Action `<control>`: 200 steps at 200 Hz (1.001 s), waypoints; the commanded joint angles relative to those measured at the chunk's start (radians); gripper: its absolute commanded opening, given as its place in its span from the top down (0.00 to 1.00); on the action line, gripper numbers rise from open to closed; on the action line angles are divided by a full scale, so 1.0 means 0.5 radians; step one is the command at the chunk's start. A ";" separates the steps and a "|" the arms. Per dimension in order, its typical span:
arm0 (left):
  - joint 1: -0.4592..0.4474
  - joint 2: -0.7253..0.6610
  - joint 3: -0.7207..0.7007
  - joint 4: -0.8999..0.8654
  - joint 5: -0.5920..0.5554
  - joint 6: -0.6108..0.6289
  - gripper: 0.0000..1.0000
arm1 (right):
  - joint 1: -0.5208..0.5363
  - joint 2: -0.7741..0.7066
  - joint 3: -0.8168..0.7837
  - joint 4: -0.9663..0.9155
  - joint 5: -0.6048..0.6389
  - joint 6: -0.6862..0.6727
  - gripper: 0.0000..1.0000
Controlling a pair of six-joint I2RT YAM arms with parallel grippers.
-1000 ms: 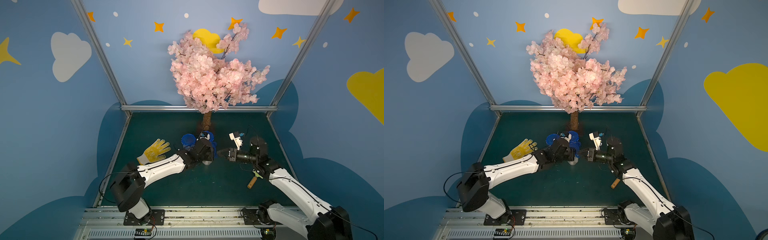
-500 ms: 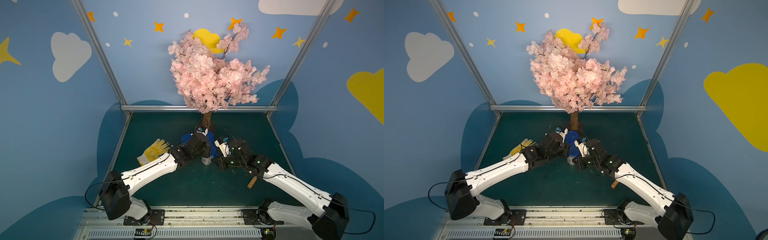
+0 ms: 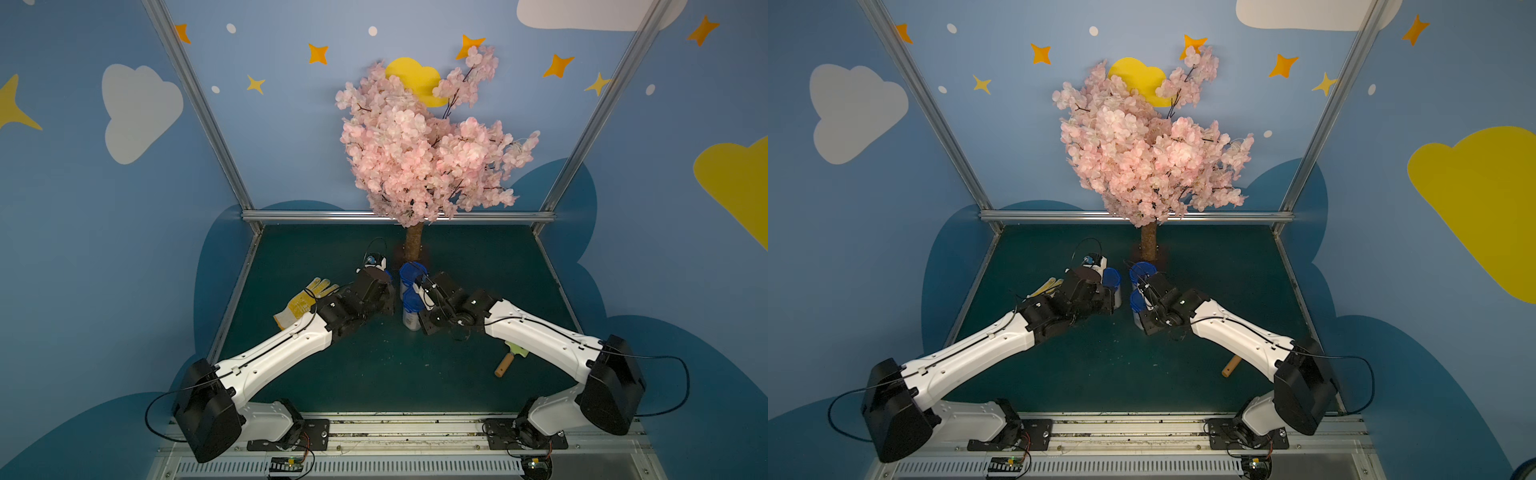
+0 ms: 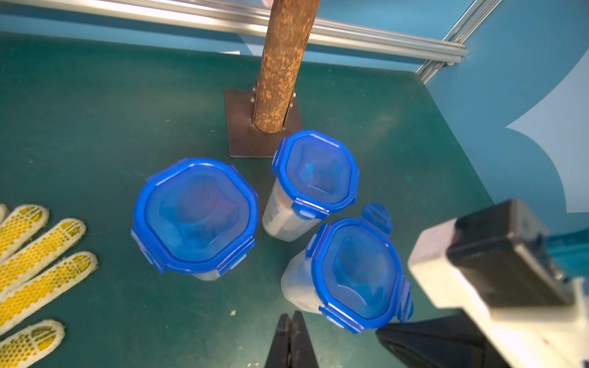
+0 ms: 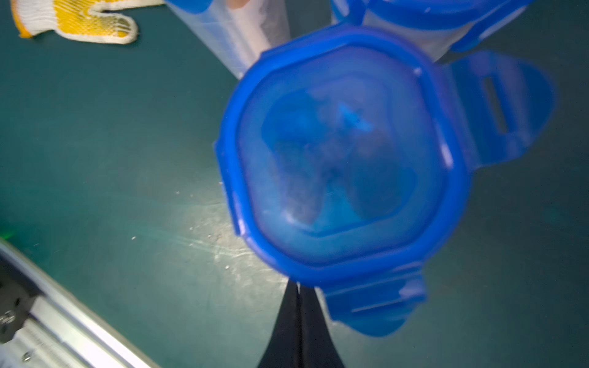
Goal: Take out toiletry kits
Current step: Adjust the container at the center of the board.
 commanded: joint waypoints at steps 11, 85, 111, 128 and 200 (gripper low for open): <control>0.012 0.026 -0.035 -0.010 0.023 -0.057 0.98 | -0.126 0.055 0.074 -0.085 0.036 -0.124 1.00; 0.015 0.091 -0.053 -0.011 0.050 -0.071 0.98 | -0.407 0.042 0.167 -0.045 -0.132 -0.198 1.00; 0.015 0.113 -0.053 -0.006 0.074 -0.072 0.98 | -0.480 0.070 0.202 -0.056 -0.134 -0.215 1.00; 0.012 0.118 -0.036 0.000 0.093 -0.049 0.98 | -0.534 0.096 0.221 -0.045 -0.176 -0.212 1.00; 0.012 0.259 0.039 0.086 0.242 -0.033 0.98 | -0.626 0.138 0.252 -0.048 -0.265 -0.163 1.00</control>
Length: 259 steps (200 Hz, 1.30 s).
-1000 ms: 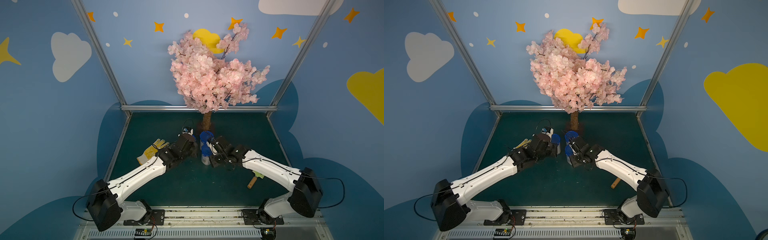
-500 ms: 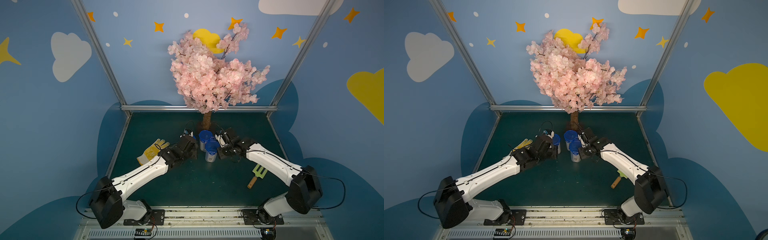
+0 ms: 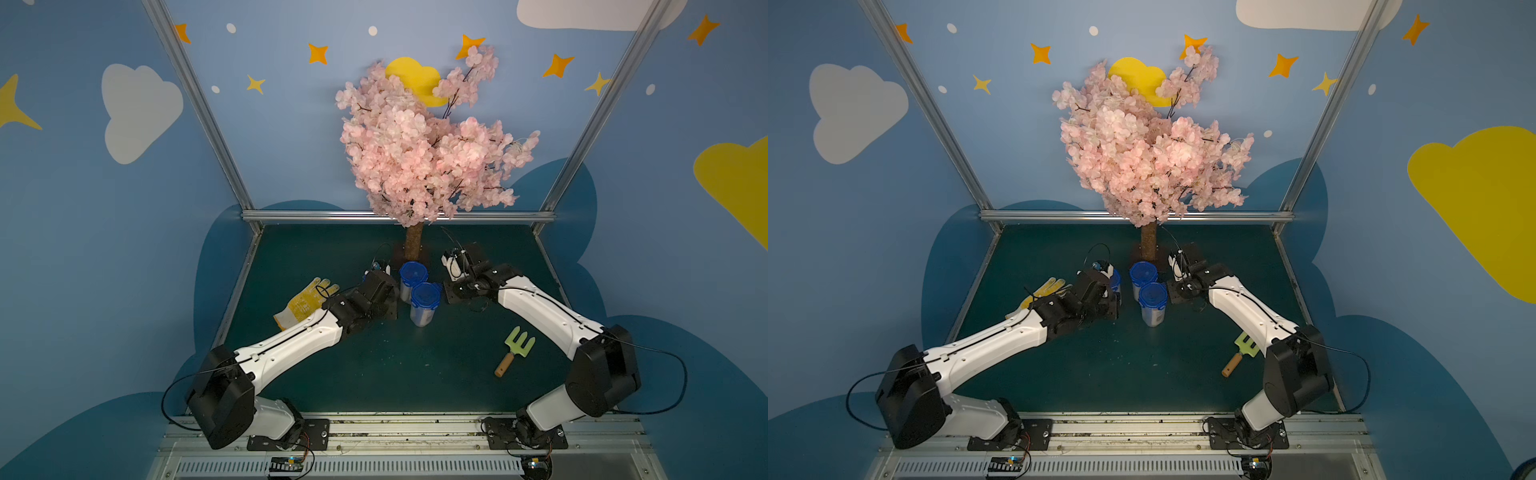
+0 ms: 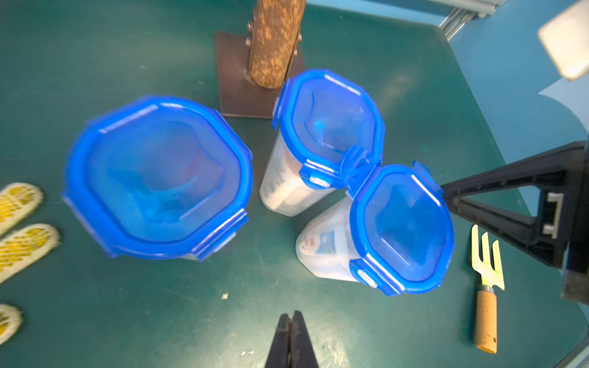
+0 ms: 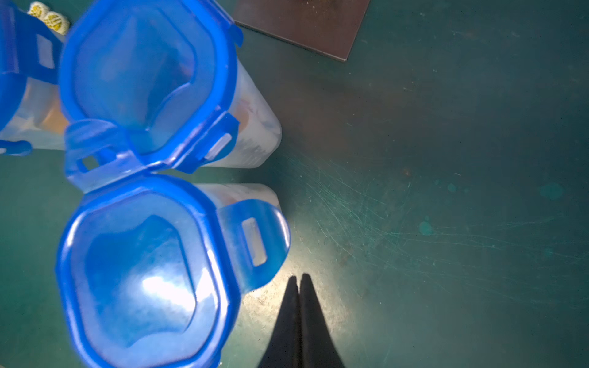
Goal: Take out toiletry kits
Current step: Adjust the container at the center of the board, then unfasten the latch on the container.
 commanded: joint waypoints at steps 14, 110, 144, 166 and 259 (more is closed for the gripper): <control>0.002 0.086 0.102 0.075 0.130 0.037 0.98 | -0.010 -0.058 0.030 -0.025 -0.061 0.050 1.00; -0.057 0.224 0.240 0.170 0.137 0.053 0.98 | -0.105 -0.416 -0.243 0.145 -0.341 0.339 0.93; -0.141 0.250 0.369 0.109 0.030 0.172 0.95 | -0.117 -0.537 -0.433 0.278 -0.398 0.429 0.88; -0.192 0.313 0.502 0.093 0.008 0.261 0.98 | -0.151 -0.673 -0.654 0.563 -0.665 0.453 0.83; -0.151 0.671 0.974 0.014 0.214 0.342 0.98 | -0.463 -0.869 -1.356 1.545 -1.367 0.981 0.14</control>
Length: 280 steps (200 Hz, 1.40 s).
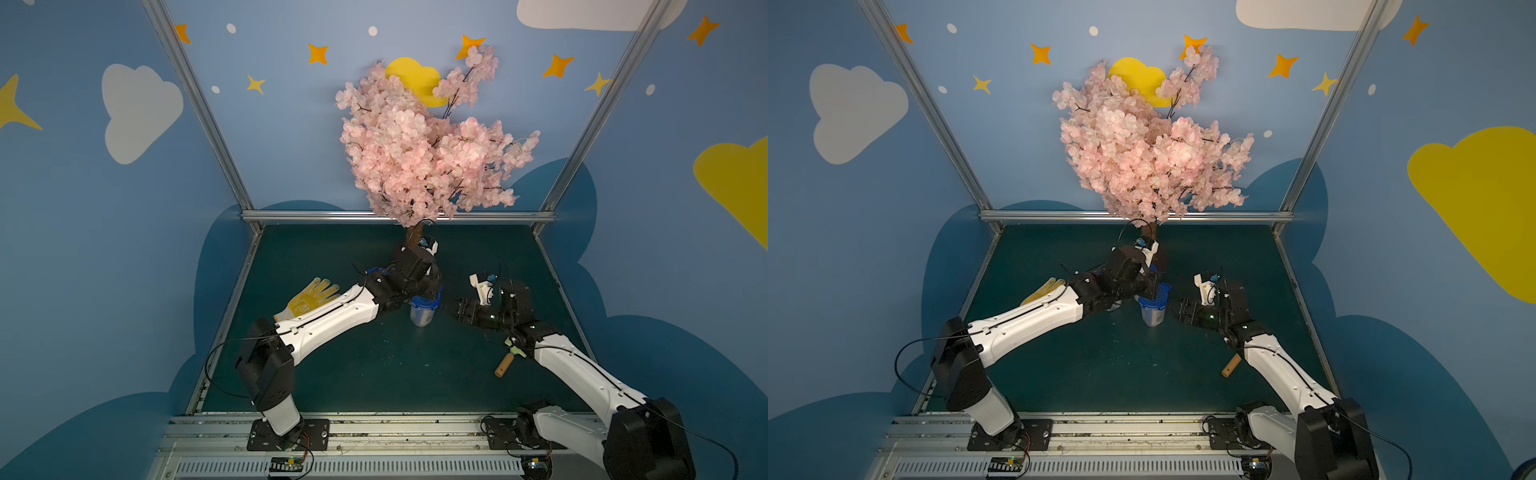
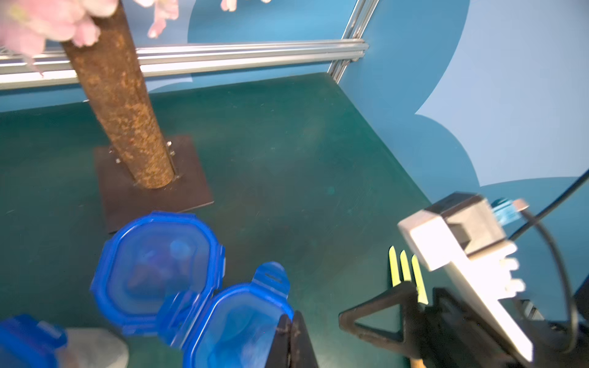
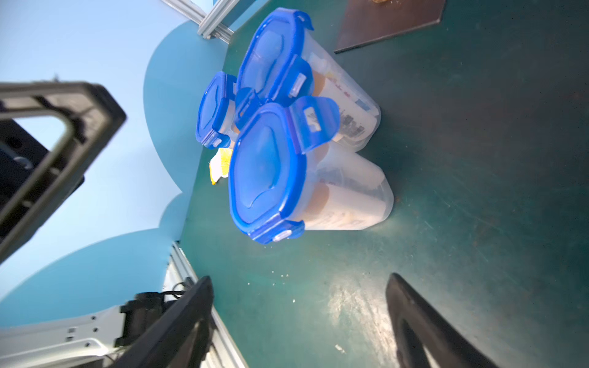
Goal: Take out toiletry kits
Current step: Unfasten the latch on the container.
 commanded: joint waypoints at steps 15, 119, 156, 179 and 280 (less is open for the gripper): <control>0.062 0.127 0.110 -0.073 0.154 -0.012 0.98 | -0.082 0.060 -0.119 0.403 -0.285 0.207 0.18; 0.120 0.321 0.230 -0.168 0.277 -0.114 0.98 | -0.120 0.325 -0.224 0.967 -0.571 0.440 0.19; 0.119 0.248 0.093 -0.140 0.304 -0.187 0.98 | -0.040 0.421 -0.194 1.049 -0.613 0.465 0.19; 0.117 0.203 0.006 -0.113 0.304 -0.203 0.98 | 0.014 0.480 -0.172 1.104 -0.592 0.477 0.19; 0.123 0.165 -0.209 -0.021 0.275 -0.270 0.98 | 0.104 0.586 -0.050 1.310 -0.589 0.597 0.25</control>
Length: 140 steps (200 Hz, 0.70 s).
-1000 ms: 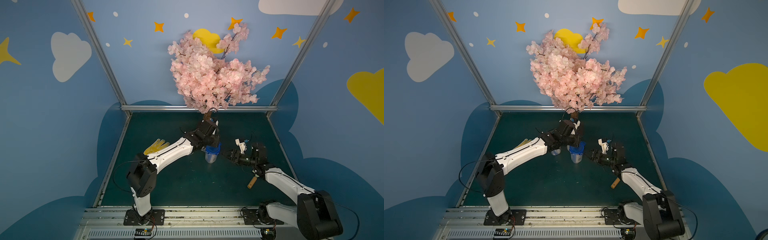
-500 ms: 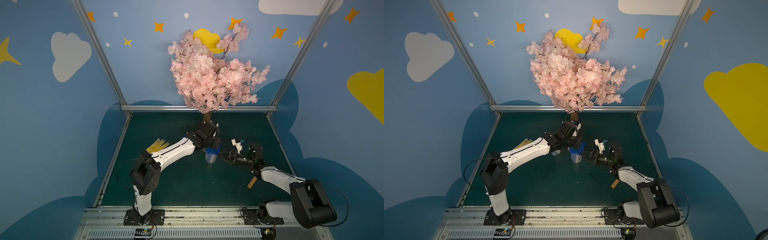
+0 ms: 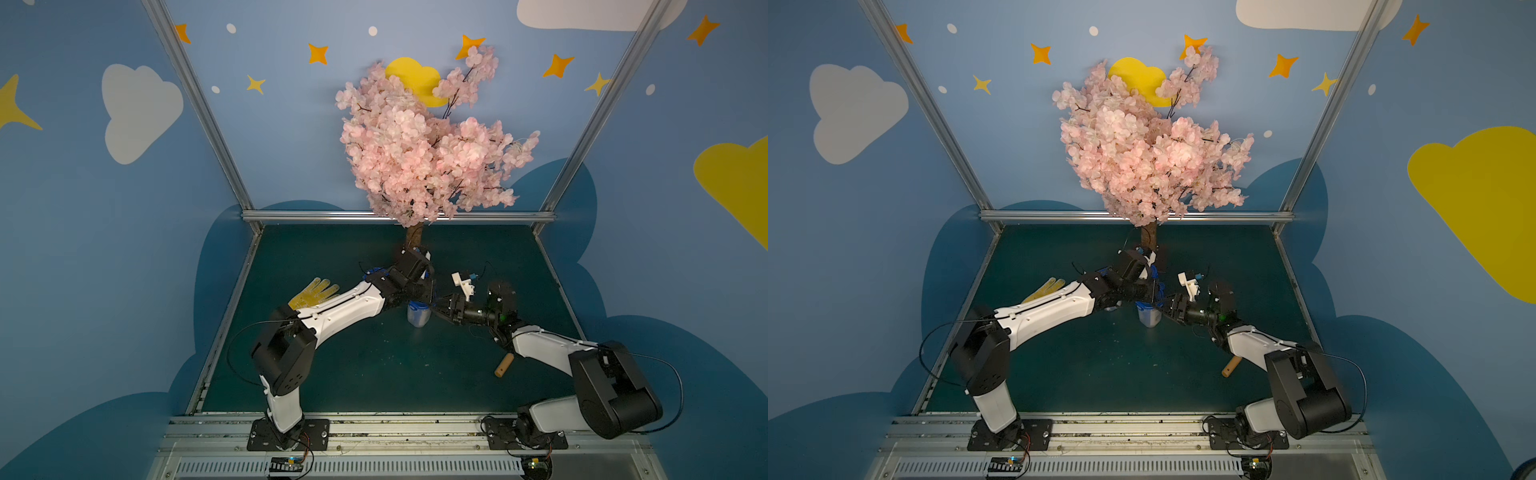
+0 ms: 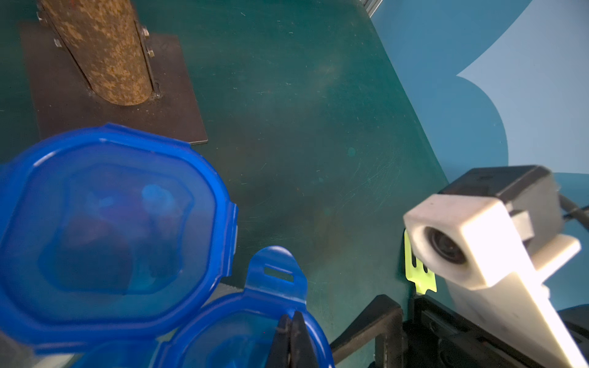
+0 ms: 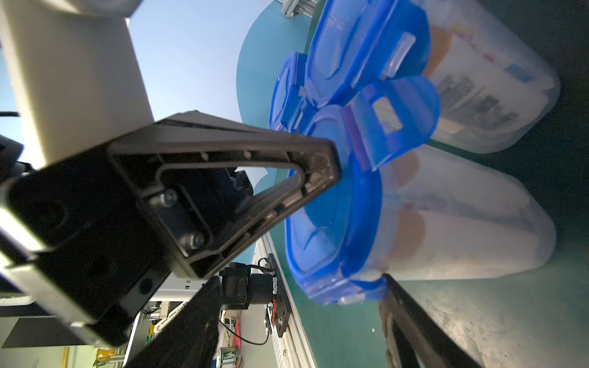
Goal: Take out toiletry kits
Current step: Unfasten the latch on the container.
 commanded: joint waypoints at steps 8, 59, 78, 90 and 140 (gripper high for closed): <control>0.008 -0.011 -0.063 -0.058 0.001 -0.022 0.98 | 0.009 -0.024 0.070 0.104 -0.014 0.003 0.25; 0.004 0.012 -0.124 -0.071 0.016 -0.094 0.98 | 0.009 -0.040 0.066 0.214 -0.022 0.051 0.27; -0.003 -0.016 -0.234 -0.001 0.012 -0.154 0.98 | 0.009 -0.028 0.061 0.256 -0.029 0.078 0.27; -0.007 -0.035 -0.316 0.033 0.000 -0.197 0.98 | 0.007 -0.025 0.060 0.283 -0.037 0.100 0.28; -0.057 -0.071 -0.564 0.213 -0.068 -0.316 0.98 | 0.005 -0.004 0.071 0.298 -0.065 0.115 0.32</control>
